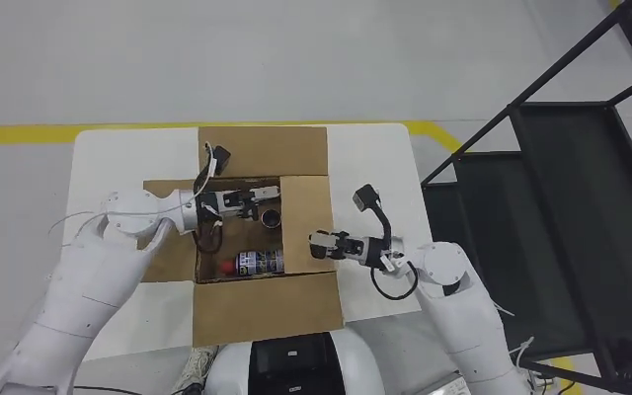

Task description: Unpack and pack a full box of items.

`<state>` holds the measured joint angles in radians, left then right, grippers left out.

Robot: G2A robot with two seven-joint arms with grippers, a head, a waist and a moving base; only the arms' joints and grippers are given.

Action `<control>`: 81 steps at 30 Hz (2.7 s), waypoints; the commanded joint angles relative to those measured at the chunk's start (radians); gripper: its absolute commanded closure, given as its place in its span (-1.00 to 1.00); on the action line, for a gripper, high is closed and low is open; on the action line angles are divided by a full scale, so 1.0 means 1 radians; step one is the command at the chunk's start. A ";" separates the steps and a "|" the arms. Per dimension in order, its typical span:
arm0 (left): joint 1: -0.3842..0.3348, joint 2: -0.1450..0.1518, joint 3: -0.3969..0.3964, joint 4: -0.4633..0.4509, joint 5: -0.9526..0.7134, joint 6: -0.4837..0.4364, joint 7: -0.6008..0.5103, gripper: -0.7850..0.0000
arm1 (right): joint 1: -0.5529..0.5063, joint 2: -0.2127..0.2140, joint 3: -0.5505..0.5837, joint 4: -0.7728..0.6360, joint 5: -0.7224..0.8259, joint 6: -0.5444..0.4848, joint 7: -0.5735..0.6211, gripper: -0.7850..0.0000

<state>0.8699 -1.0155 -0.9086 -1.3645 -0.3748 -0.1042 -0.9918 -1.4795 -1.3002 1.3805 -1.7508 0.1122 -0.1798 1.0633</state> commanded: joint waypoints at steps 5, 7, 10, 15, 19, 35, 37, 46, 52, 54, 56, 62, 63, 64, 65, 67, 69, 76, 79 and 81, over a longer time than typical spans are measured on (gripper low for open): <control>-0.093 -0.066 0.139 0.133 -0.021 -0.032 -0.006 -1.00 | -0.004 0.009 -0.041 -0.037 -0.024 0.037 0.032 -1.00; -0.120 -0.087 0.175 0.167 -0.016 -0.042 0.001 -1.00 | -0.014 0.012 -0.046 -0.054 -0.017 0.040 0.046 -1.00; -0.153 -0.117 0.216 0.213 -0.027 -0.062 0.002 -1.00 | -0.029 0.019 -0.046 -0.076 -0.009 0.042 0.061 -1.00; -0.175 -0.138 0.216 0.230 -0.082 -0.146 -0.038 -1.00 | -0.048 0.028 -0.042 -0.101 -0.001 0.040 0.068 -1.00; -0.168 -0.136 0.182 0.194 -0.144 -0.170 -0.090 -1.00 | -0.049 0.036 -0.044 -0.108 0.032 0.034 0.111 -1.00; -0.261 -0.250 0.304 0.263 -0.313 -0.158 -0.209 -1.00 | -0.182 0.080 0.050 -0.222 0.118 -0.011 0.210 -1.00; -0.273 -0.264 0.313 0.285 -0.322 -0.171 -0.222 -1.00 | -0.187 0.083 0.068 -0.216 0.125 -0.013 0.179 -1.00; -0.260 -0.262 0.276 0.319 -0.285 -0.195 -0.267 -1.00 | -0.193 0.090 0.117 -0.172 0.128 -0.003 0.004 -1.00; -0.169 -0.187 0.144 0.195 -0.178 -0.173 -0.297 -1.00 | -0.229 0.097 0.140 -0.183 0.117 0.004 -0.066 -1.00; -0.114 -0.154 0.076 0.128 -0.141 -0.165 -0.302 -1.00 | -0.234 0.098 0.147 -0.179 0.130 0.004 -0.096 -1.00; -0.054 -0.121 0.000 0.058 -0.095 -0.150 -0.301 -1.00 | -0.236 0.098 0.151 -0.173 0.147 0.004 -0.122 -1.00; 0.146 -0.043 -0.234 -0.115 -0.037 -0.107 -0.291 -1.00 | -0.244 0.097 0.174 -0.149 0.167 0.022 -0.274 -1.00; 0.178 -0.033 -0.269 -0.138 -0.038 -0.105 -0.294 -1.00 | -0.244 0.096 0.174 -0.144 0.158 0.035 -0.308 -1.00; 0.207 -0.024 -0.304 -0.156 -0.038 -0.104 -0.295 -1.00 | -0.239 0.096 0.173 -0.137 0.146 0.053 -0.335 -1.00; 0.236 -0.017 -0.337 -0.172 -0.042 -0.103 -0.297 -1.00 | -0.232 0.096 0.167 -0.127 0.134 0.075 -0.352 -1.00; 0.287 -0.004 -0.395 -0.186 -0.083 -0.095 -0.320 -1.00 | -0.203 0.097 0.152 -0.098 0.106 0.135 -0.374 -1.00; 0.319 0.006 -0.448 -0.177 -0.088 -0.094 -0.319 -1.00 | -0.164 0.095 0.126 -0.062 0.093 0.186 -0.391 -1.00; 0.392 0.025 -0.550 -0.131 -0.149 -0.110 -0.343 -1.00 | -0.057 0.090 0.059 0.036 0.033 0.286 -0.479 -1.00; 0.415 0.031 -0.581 -0.123 -0.169 -0.122 -0.343 -1.00 | -0.039 0.088 0.045 0.038 0.022 0.290 -0.497 -1.00; 0.426 0.033 -0.594 -0.119 -0.175 -0.131 -0.345 -1.00 | -0.037 0.089 0.040 0.028 0.016 0.286 -0.505 -1.00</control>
<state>1.2896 -0.9837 -1.4964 -1.4855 -0.5472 -0.2302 -1.3346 -1.5167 -1.2118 1.4219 -1.7172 0.1321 0.1086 0.5628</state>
